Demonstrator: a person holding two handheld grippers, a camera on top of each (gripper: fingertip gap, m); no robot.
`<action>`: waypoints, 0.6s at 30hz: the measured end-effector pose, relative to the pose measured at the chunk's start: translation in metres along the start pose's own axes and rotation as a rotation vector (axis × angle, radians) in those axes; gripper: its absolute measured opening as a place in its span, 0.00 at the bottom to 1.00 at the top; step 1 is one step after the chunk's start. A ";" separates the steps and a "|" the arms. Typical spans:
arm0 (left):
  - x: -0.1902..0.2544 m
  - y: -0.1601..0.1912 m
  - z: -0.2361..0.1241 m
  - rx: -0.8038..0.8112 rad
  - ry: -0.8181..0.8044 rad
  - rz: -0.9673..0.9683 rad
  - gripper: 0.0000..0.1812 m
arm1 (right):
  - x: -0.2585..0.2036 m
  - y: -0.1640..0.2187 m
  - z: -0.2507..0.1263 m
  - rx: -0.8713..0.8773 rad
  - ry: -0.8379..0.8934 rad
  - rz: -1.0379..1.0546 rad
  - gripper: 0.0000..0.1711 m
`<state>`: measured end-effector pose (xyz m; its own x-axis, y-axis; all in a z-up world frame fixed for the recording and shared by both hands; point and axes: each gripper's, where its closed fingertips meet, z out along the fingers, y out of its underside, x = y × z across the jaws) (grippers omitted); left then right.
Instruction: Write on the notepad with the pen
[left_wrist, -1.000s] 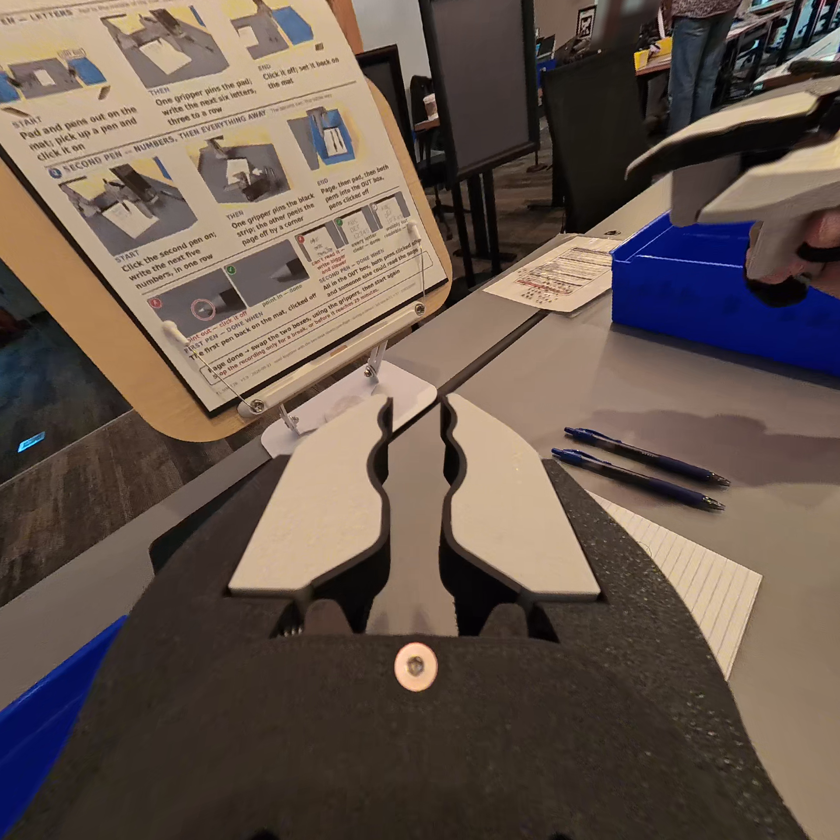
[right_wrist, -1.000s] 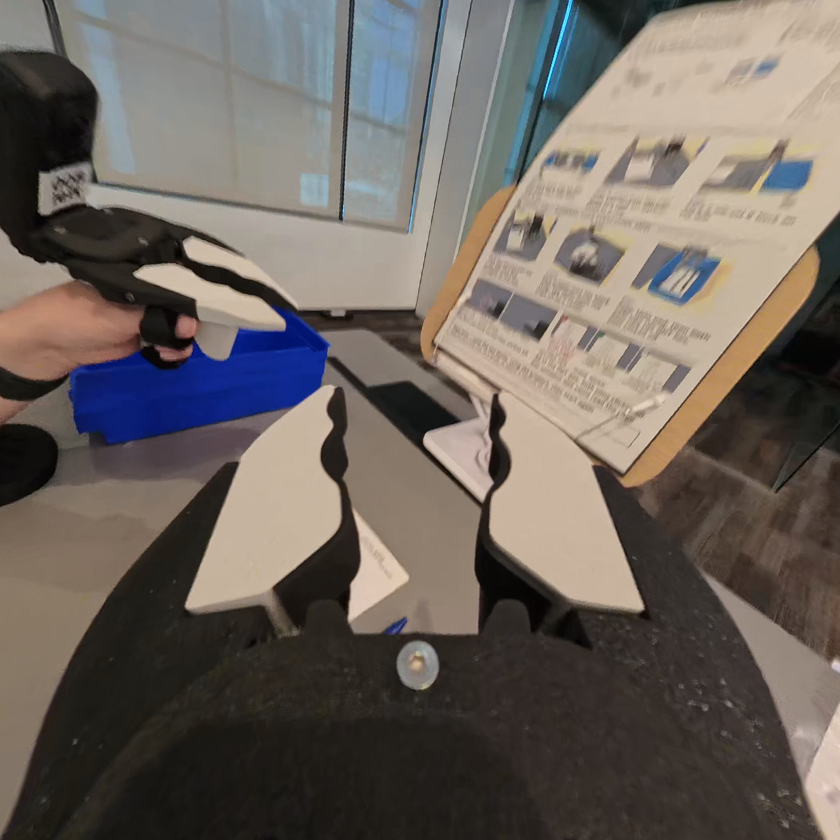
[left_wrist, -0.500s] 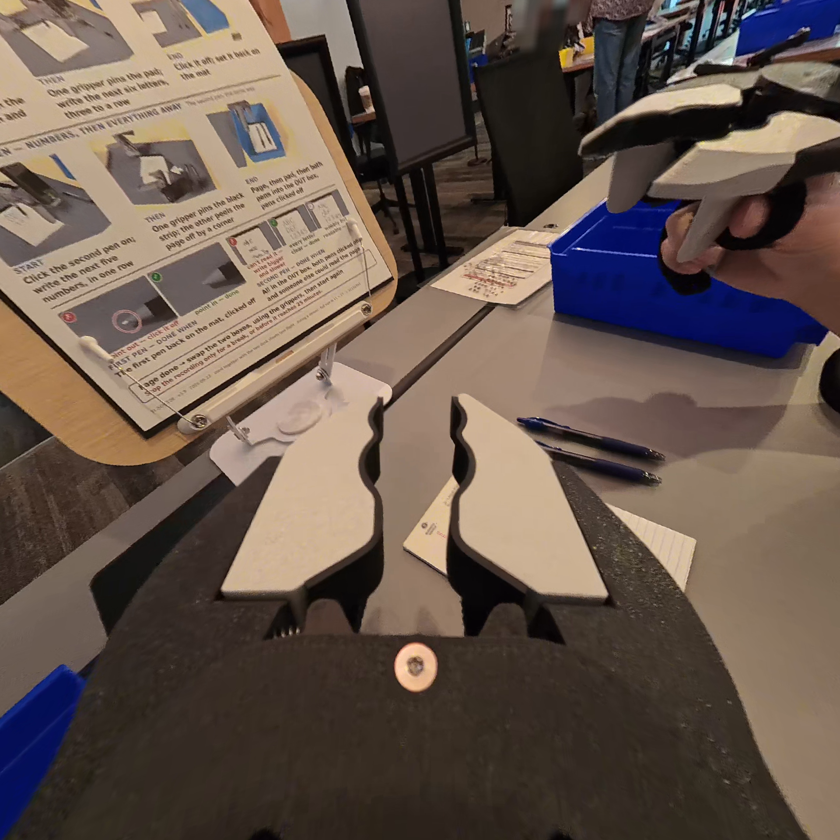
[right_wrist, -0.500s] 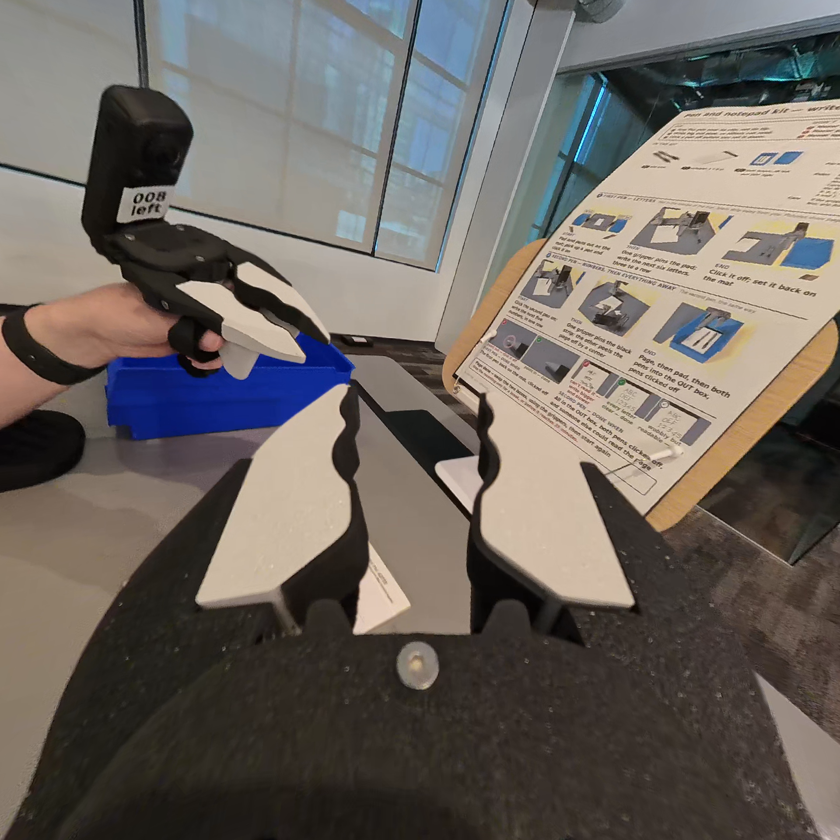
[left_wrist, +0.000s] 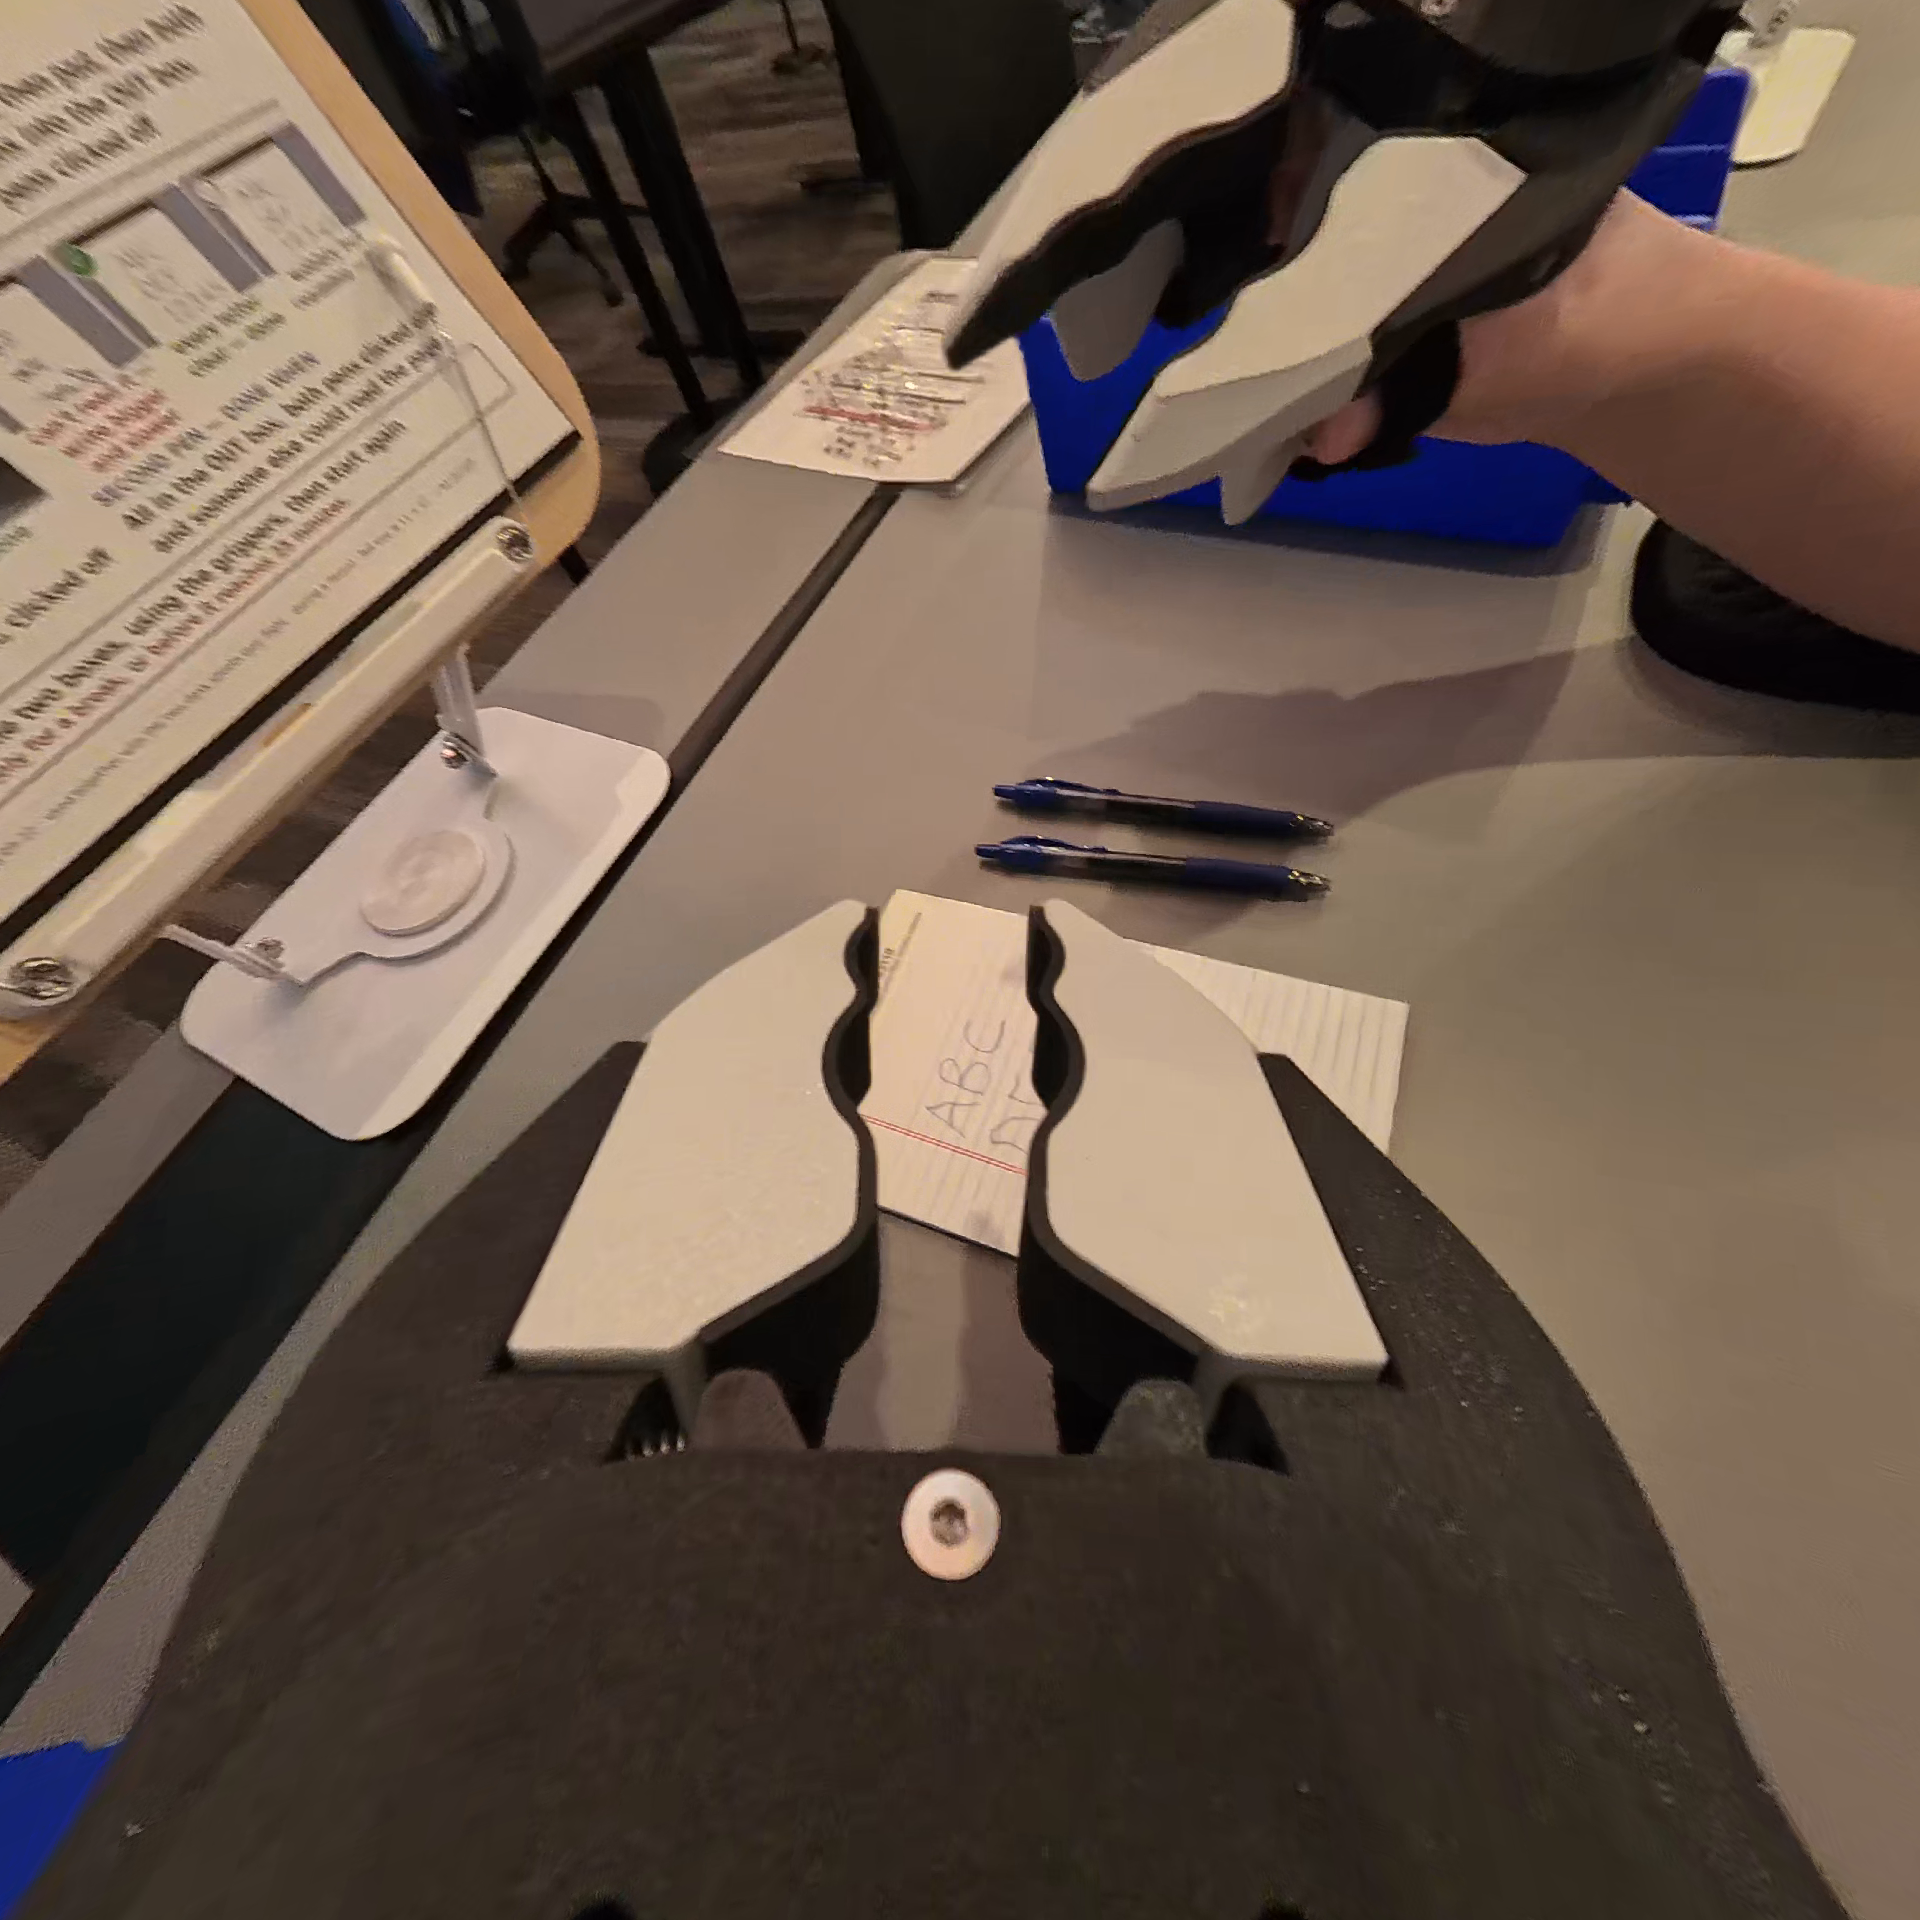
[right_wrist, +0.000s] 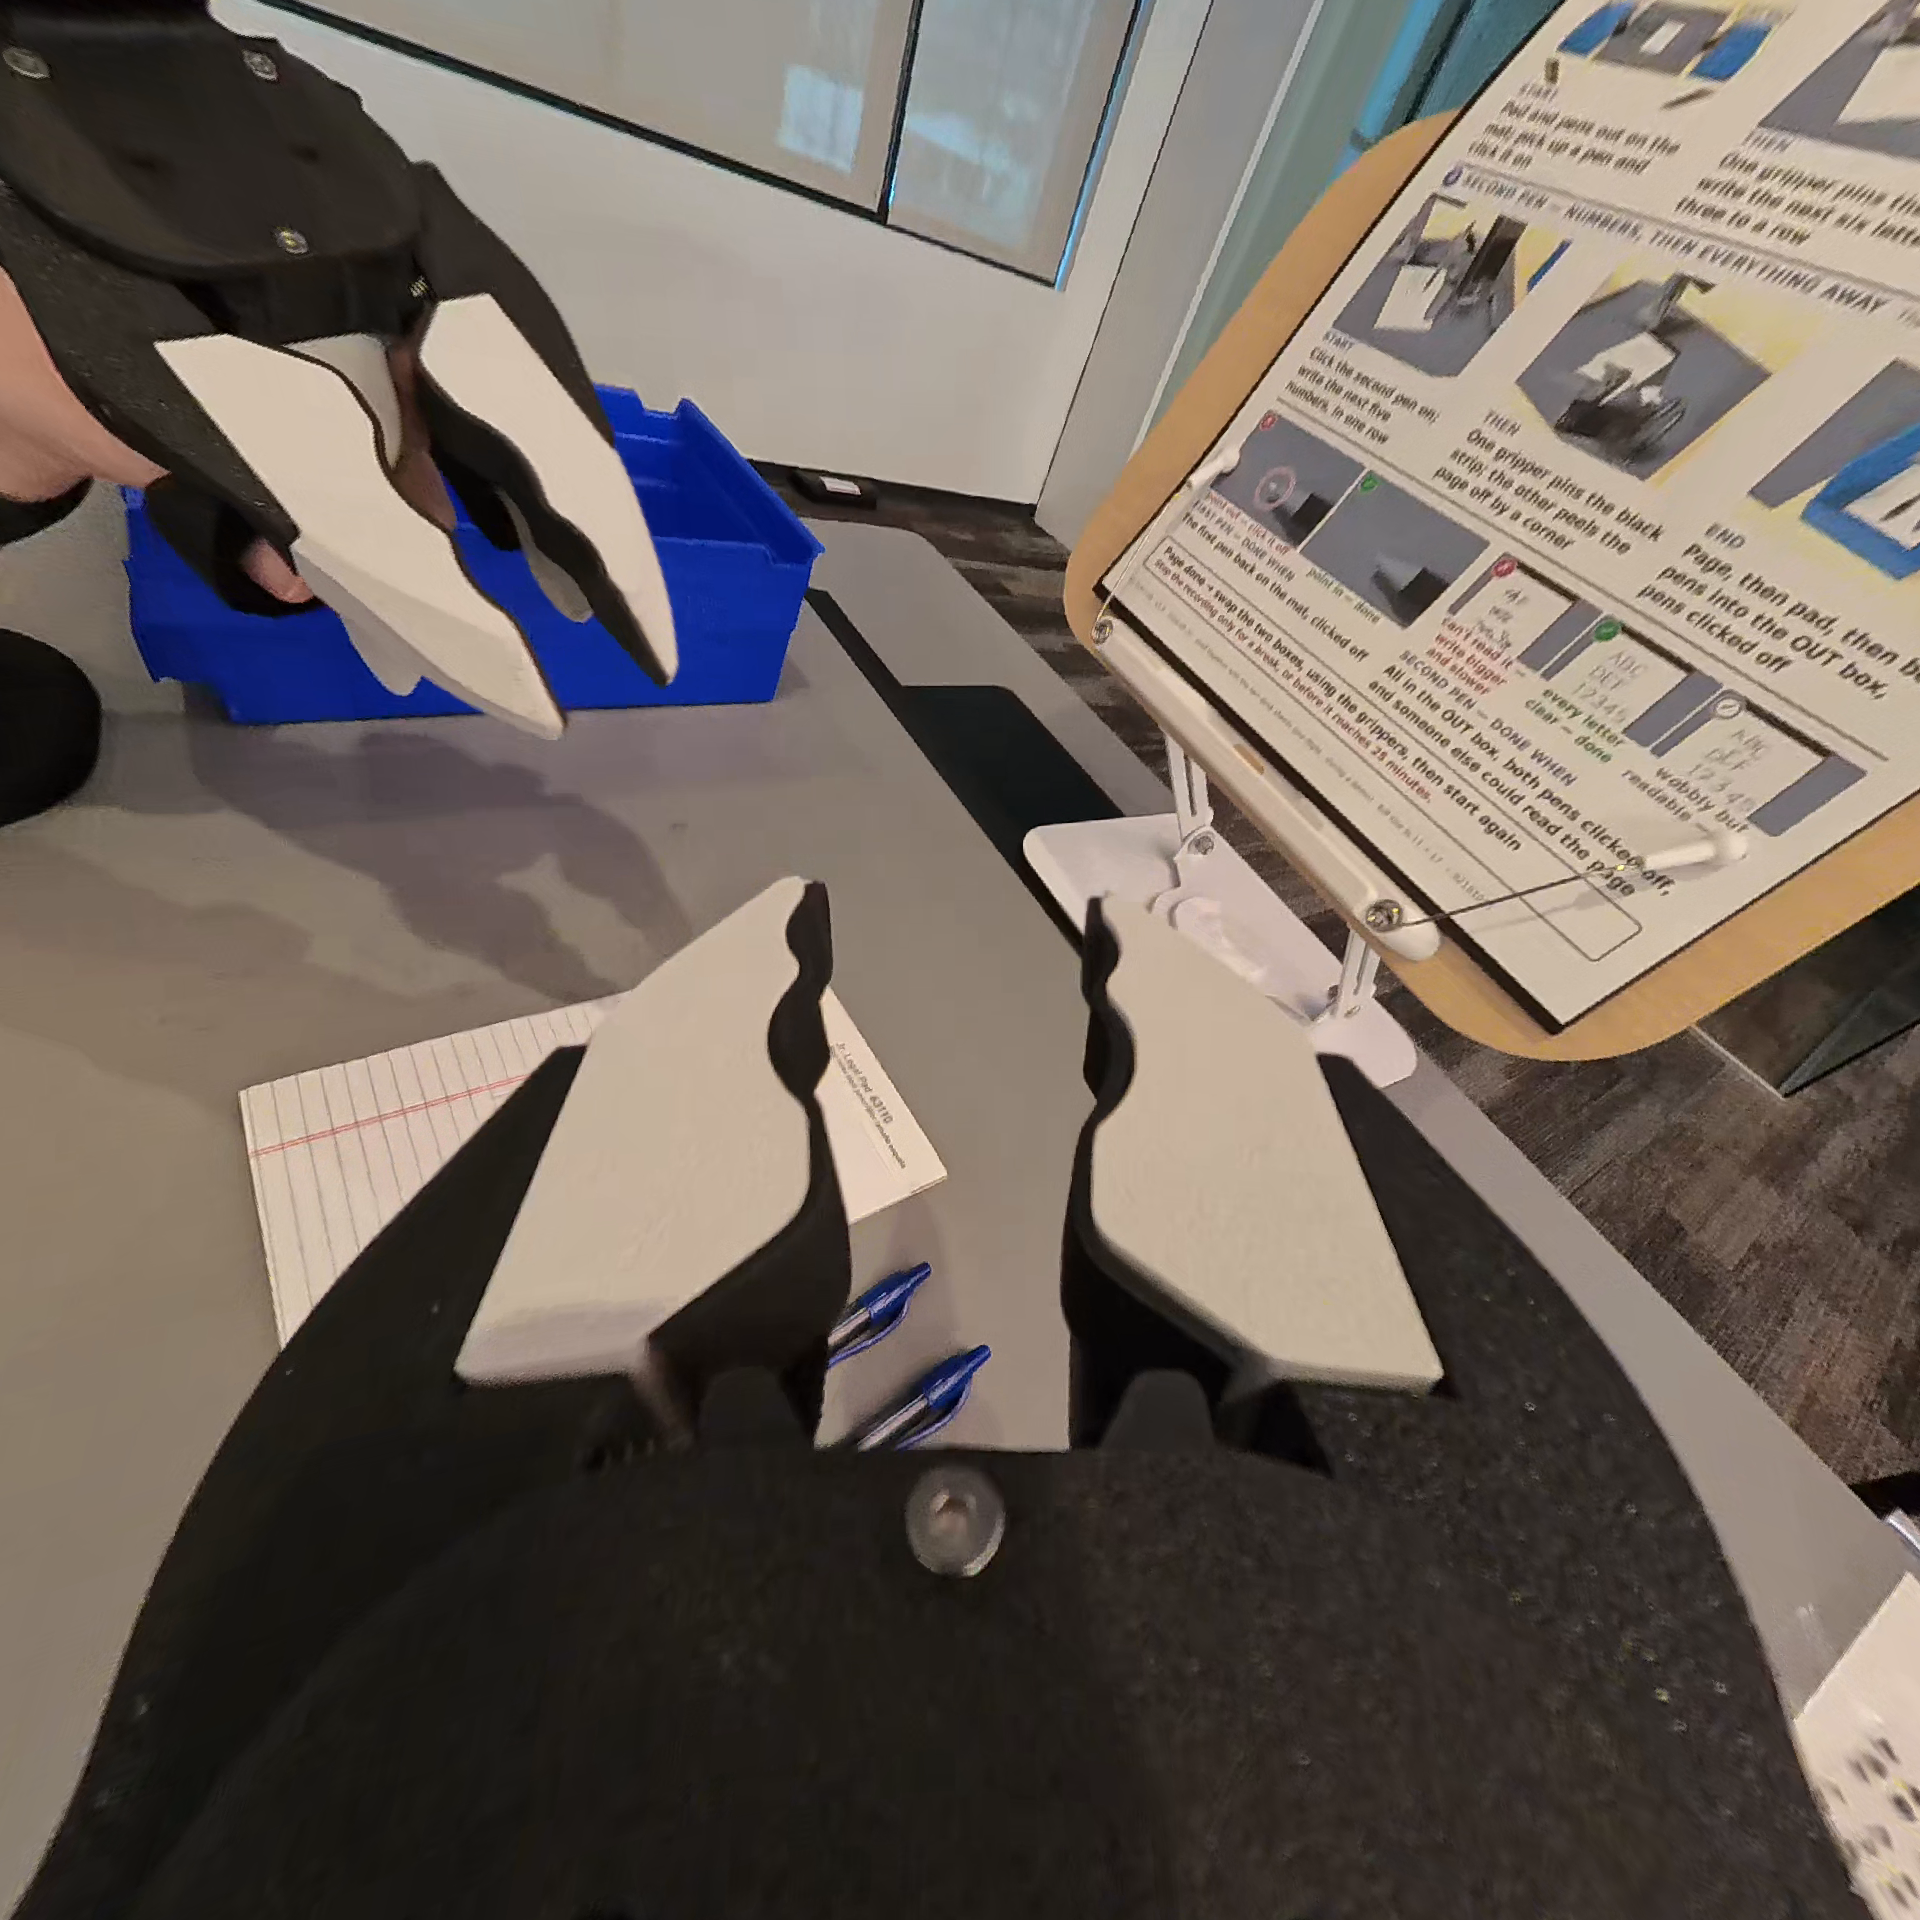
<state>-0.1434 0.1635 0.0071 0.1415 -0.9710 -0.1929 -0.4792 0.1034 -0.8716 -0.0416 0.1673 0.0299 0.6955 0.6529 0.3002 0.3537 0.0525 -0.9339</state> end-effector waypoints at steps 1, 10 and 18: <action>0.003 0.002 0.001 -0.015 0.019 0.001 0.15 | 0.000 0.002 0.000 -0.006 -0.005 0.007 0.27; 0.016 0.029 0.024 -0.134 0.067 0.063 0.14 | -0.001 0.016 0.005 -0.064 -0.055 0.066 0.26; -0.035 0.056 0.055 -0.013 -0.184 -0.163 0.11 | -0.020 0.034 0.016 -0.174 -0.149 0.094 0.26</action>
<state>-0.1273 0.2155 -0.0599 0.3732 -0.9186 -0.1301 -0.4484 -0.0558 -0.8921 -0.0532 0.1677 -0.0112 0.6348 0.7539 0.1692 0.4030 -0.1362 -0.9050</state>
